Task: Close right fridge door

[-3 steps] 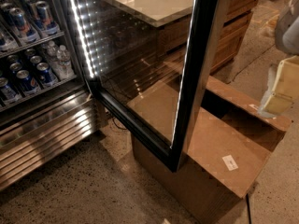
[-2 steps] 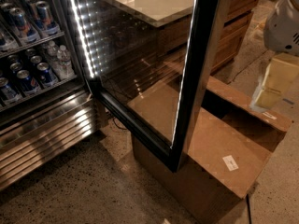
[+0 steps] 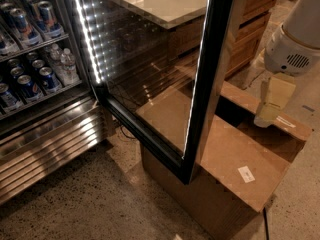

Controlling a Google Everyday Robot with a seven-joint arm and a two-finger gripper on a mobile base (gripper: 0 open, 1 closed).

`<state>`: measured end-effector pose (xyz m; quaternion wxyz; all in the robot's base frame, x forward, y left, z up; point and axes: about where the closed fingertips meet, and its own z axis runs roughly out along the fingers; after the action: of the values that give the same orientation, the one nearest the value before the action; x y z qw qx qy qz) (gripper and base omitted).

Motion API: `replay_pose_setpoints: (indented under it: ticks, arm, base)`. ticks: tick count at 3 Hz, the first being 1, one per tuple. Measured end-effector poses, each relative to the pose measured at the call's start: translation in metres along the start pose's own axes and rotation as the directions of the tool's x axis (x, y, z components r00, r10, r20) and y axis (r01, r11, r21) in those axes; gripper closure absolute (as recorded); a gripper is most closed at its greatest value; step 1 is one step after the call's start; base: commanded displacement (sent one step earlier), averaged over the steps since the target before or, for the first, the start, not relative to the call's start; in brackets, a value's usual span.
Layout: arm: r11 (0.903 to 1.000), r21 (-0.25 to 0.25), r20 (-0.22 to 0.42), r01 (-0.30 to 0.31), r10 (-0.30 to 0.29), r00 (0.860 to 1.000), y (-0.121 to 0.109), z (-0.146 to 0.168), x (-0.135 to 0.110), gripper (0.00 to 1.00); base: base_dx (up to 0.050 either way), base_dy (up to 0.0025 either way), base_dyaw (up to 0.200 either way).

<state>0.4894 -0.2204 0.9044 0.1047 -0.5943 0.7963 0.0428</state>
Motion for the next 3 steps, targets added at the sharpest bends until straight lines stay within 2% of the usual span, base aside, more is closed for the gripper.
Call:
replay_pose_setpoints:
  ticks: [1,2,3]
  arm:
    - [1.0000,0.006,0.005,-0.001,0.001,1.000,-0.004,-0.001,-0.002,0.00]
    - [1.0000,0.001,0.006,-0.007,0.007,1.000,-0.025,-0.009,-0.011,0.00]
    - [0.9979,-0.047,-0.017,-0.045,0.044,0.999,-0.084,0.019,-0.033,0.00]
  base:
    - [0.000,0.00000,0.000]
    - [0.000,0.00000,0.000]
    - [0.000,0.00000,0.000]
